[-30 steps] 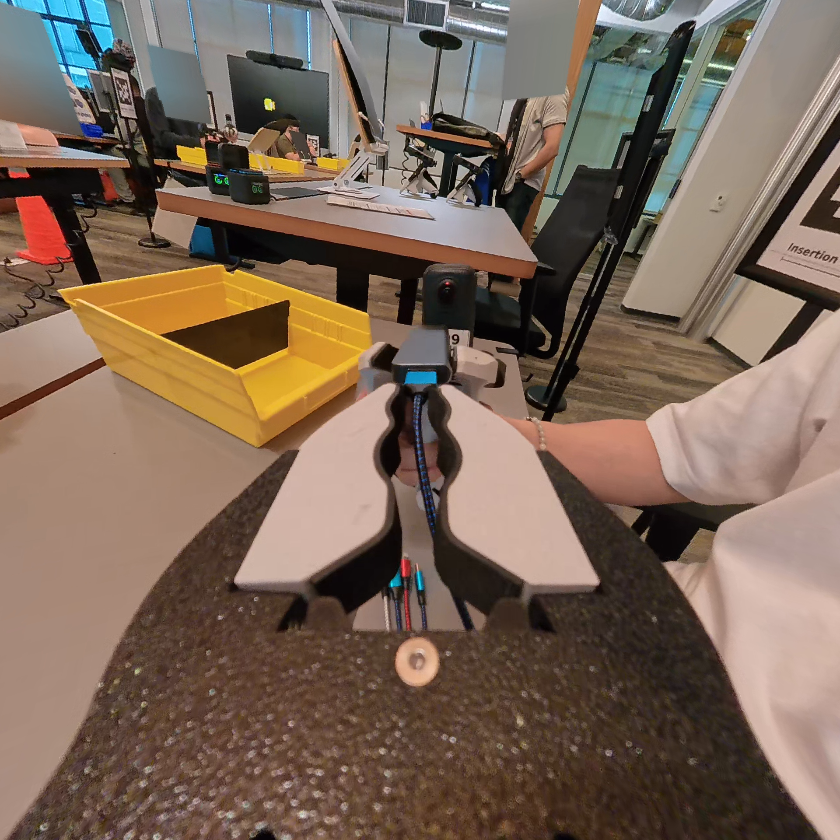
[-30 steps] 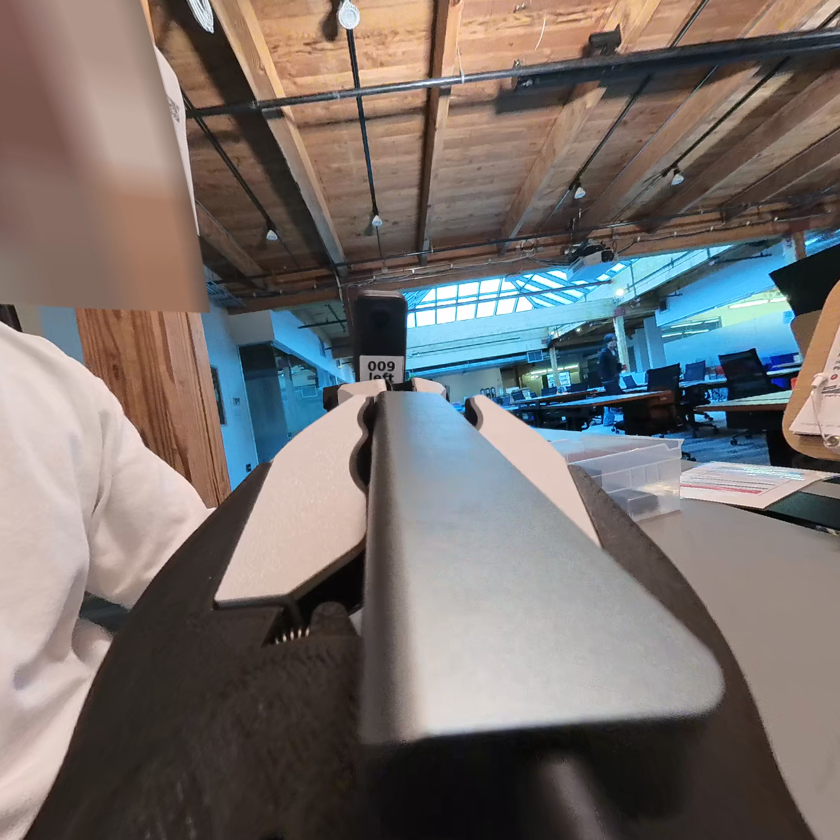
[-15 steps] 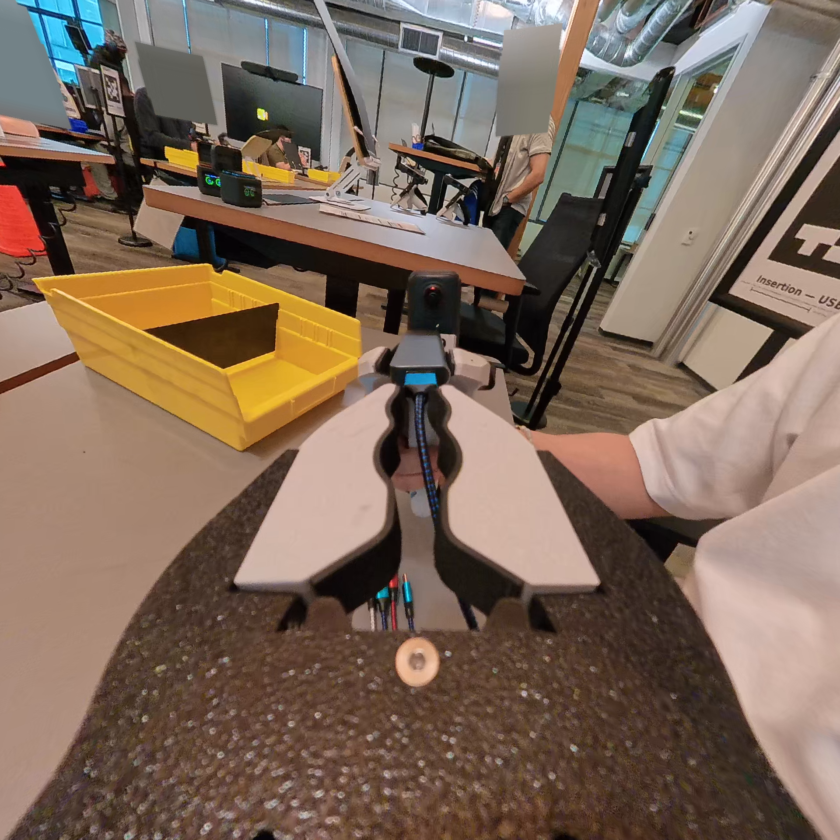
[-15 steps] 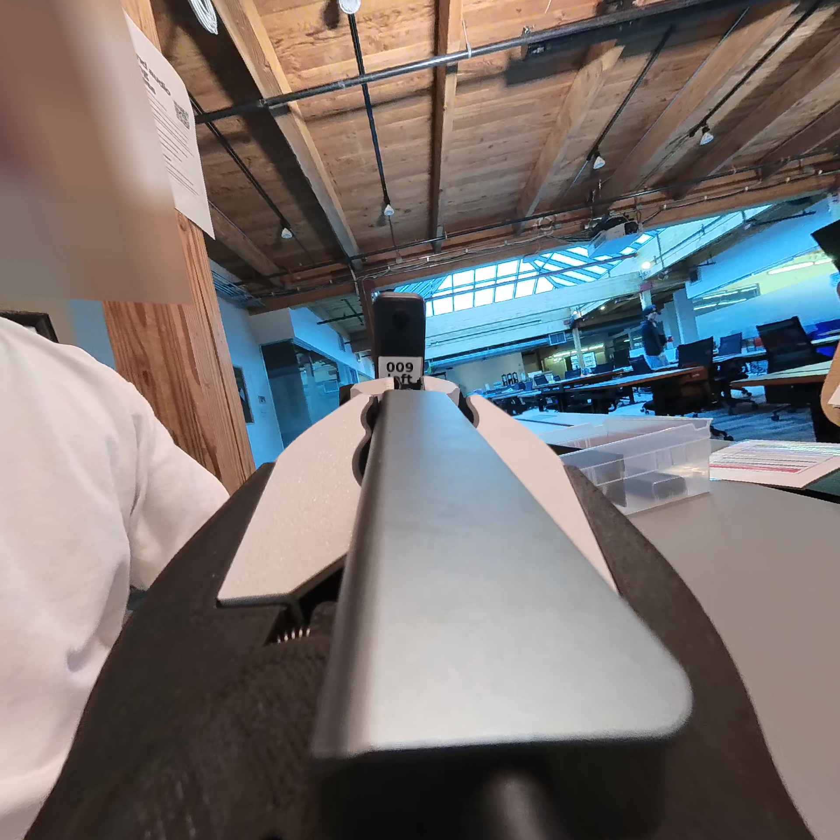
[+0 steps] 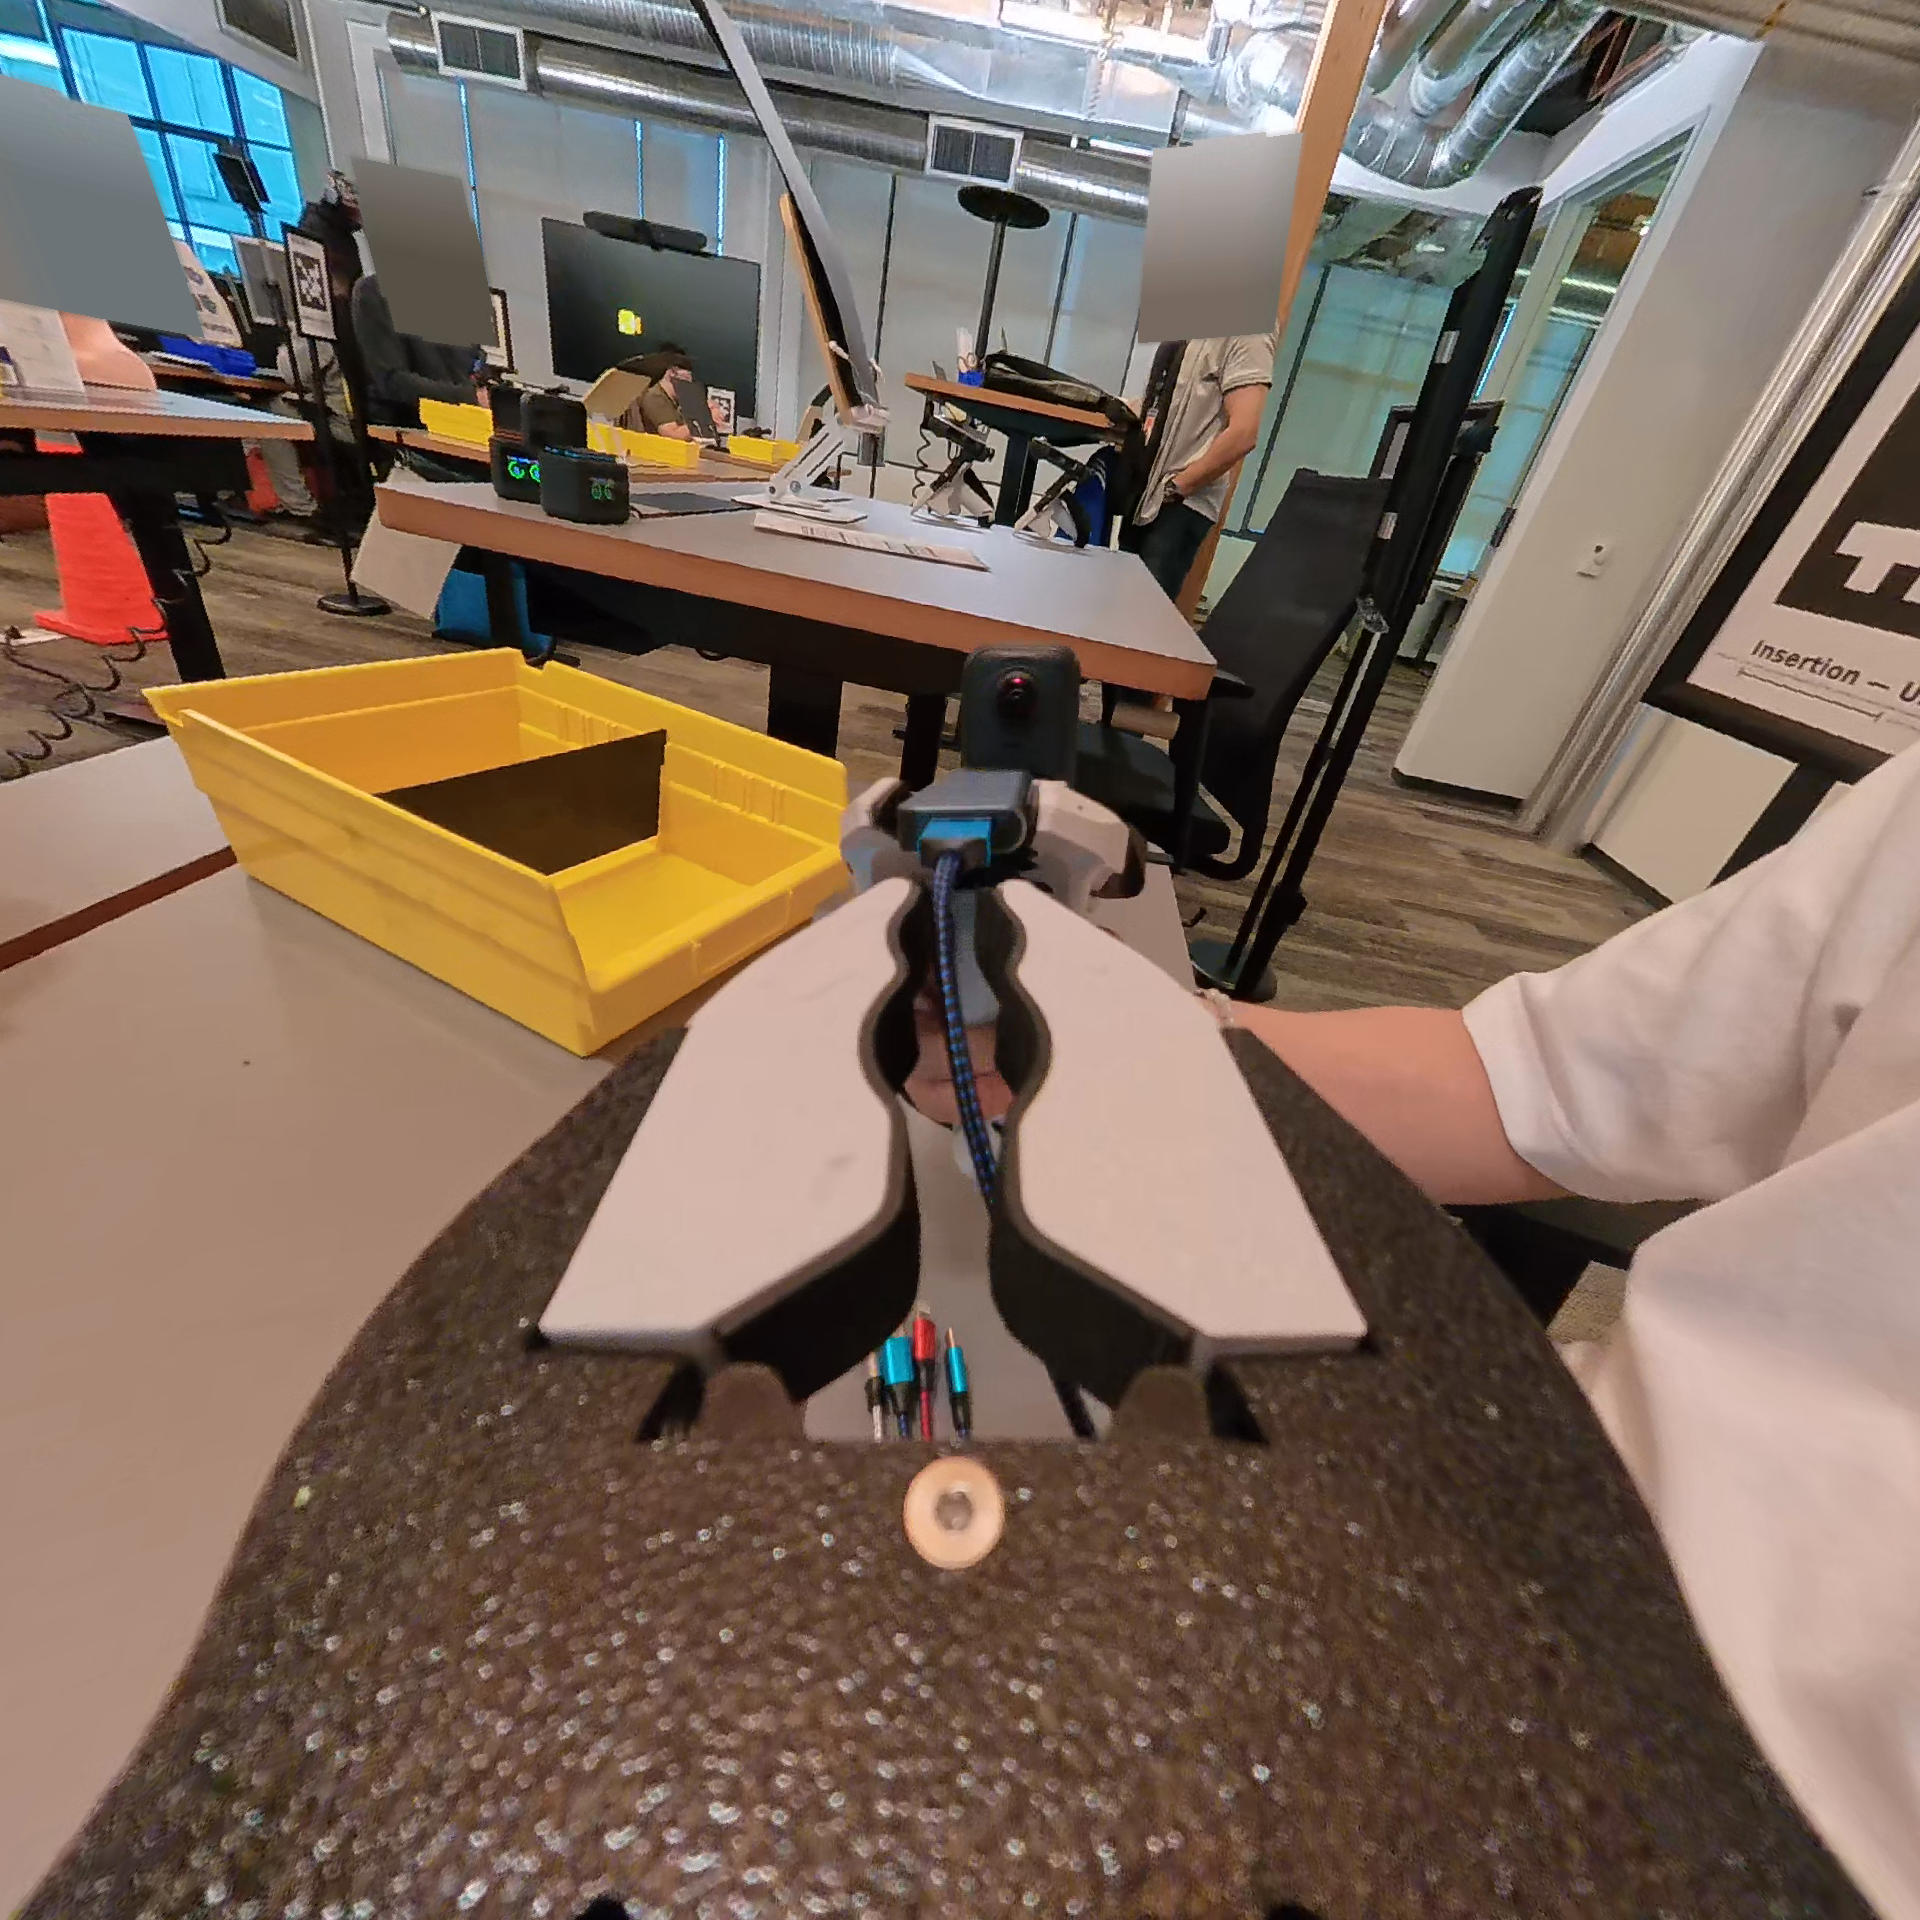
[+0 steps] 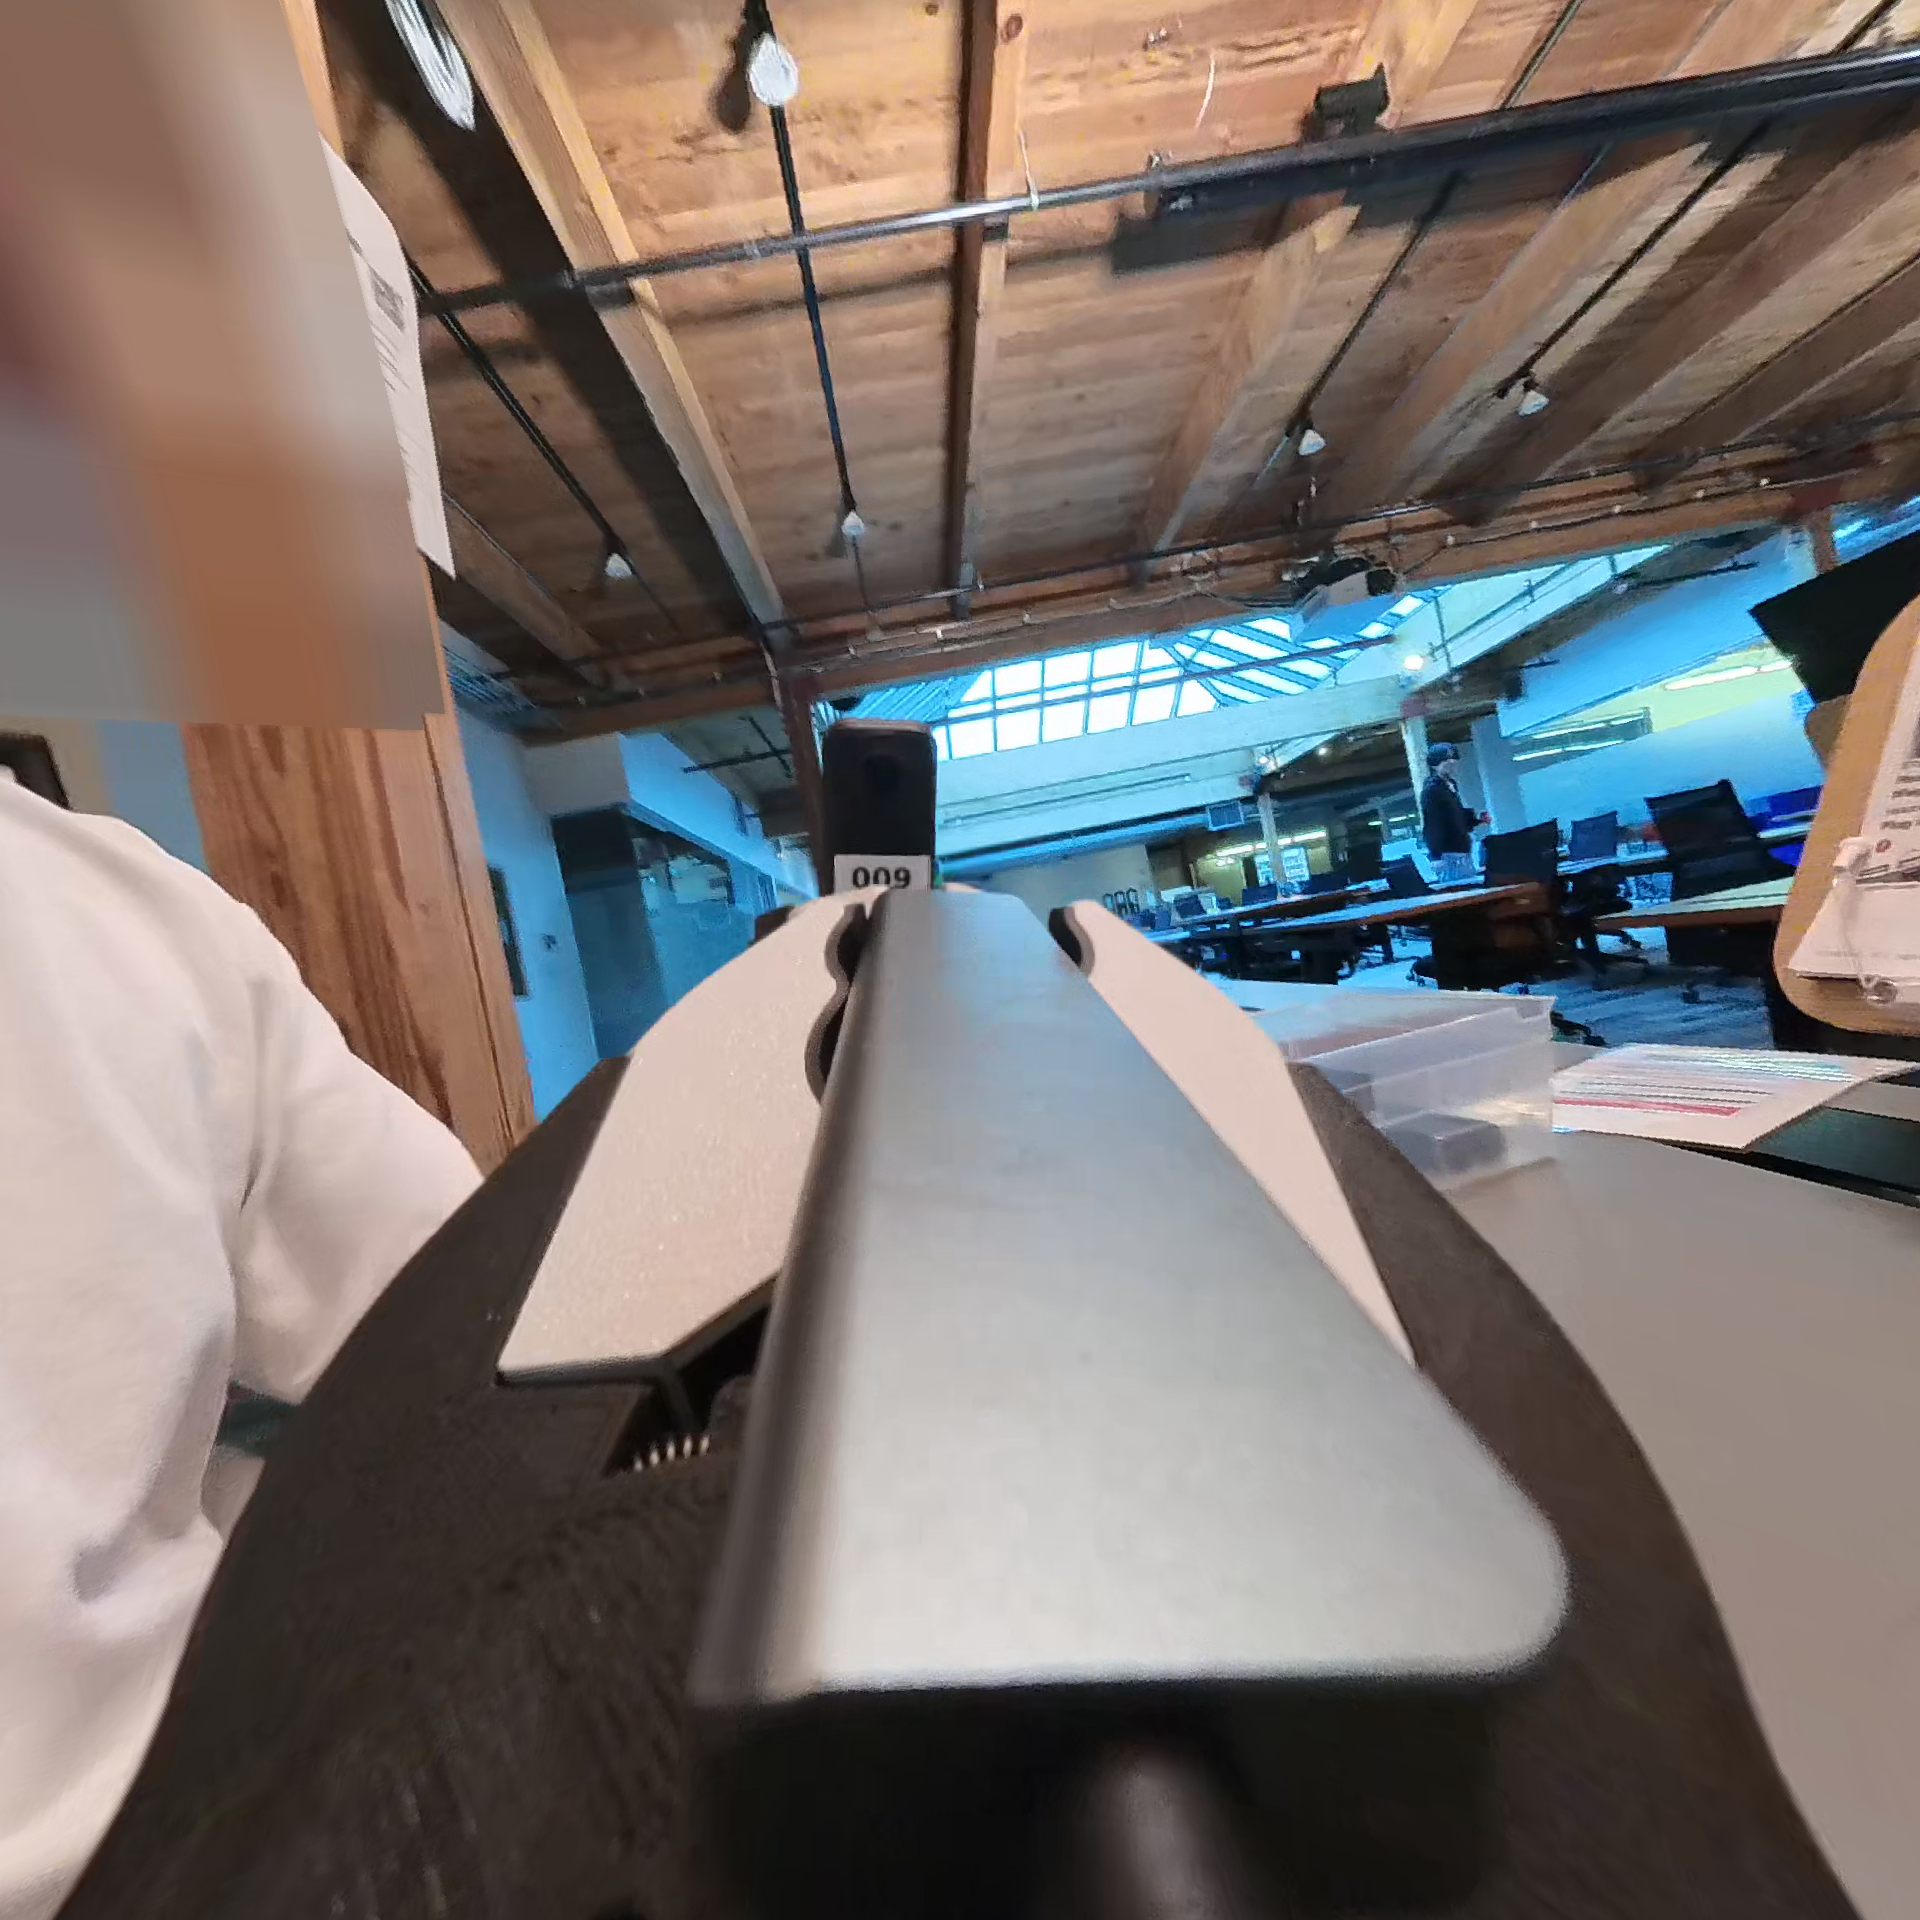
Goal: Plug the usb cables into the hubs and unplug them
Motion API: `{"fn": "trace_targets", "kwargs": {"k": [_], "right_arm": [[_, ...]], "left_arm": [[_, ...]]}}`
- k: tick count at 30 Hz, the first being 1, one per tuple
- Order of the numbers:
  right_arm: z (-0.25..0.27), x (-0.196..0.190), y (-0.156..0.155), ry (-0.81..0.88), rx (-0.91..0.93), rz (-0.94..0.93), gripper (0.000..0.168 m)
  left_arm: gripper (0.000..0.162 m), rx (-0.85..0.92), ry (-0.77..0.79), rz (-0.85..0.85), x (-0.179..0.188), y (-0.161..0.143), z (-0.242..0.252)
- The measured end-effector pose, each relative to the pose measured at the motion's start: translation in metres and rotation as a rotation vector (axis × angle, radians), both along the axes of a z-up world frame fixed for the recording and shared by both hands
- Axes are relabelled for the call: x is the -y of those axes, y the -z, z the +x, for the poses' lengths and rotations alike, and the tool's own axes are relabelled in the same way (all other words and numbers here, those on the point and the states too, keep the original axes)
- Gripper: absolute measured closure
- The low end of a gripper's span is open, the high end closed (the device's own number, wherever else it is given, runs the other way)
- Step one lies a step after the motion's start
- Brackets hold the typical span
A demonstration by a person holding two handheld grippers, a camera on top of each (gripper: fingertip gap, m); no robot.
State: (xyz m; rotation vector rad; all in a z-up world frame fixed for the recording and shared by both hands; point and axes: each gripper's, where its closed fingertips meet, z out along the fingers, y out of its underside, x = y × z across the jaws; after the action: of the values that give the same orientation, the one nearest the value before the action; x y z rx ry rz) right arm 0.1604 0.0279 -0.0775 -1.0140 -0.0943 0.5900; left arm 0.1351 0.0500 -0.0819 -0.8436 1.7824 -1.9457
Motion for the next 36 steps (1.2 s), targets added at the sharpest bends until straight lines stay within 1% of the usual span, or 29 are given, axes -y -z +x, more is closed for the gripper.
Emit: {"fn": "trace_targets", "kwargs": {"k": [6, 12, 17, 23, 28, 33, 36], "right_arm": [[-0.004, 0.002, -0.001, 0.005, 0.052, -0.001, 0.133], [-0.011, 0.000, 0.001, -0.007, 0.093, -0.013, 0.133], [-0.012, 0.002, 0.000, -0.017, 0.099, -0.014, 0.133], [-0.011, 0.004, 0.001, -0.028, 0.136, -0.030, 0.133], [-0.009, 0.006, 0.005, -0.050, 0.125, -0.031, 0.133], [-0.007, 0.005, 0.007, -0.017, 0.172, -0.085, 0.134], [-0.005, 0.008, 0.012, -0.053, 0.156, -0.093, 0.134]], "left_arm": [[0.153, 0.034, -0.010, 0.056, 0.000, -0.004, -0.004], [0.158, 0.059, -0.026, 0.111, 0.003, -0.002, -0.004], [0.158, 0.106, -0.061, 0.201, 0.004, -0.002, -0.005], [0.158, 0.092, -0.064, 0.233, 0.006, -0.001, -0.005], [0.158, 0.088, -0.106, 0.324, 0.008, 0.003, -0.004], [0.159, 0.003, -0.060, 0.203, 0.005, 0.008, -0.001], [0.160, 0.012, -0.072, 0.287, 0.007, 0.012, -0.001]]}}
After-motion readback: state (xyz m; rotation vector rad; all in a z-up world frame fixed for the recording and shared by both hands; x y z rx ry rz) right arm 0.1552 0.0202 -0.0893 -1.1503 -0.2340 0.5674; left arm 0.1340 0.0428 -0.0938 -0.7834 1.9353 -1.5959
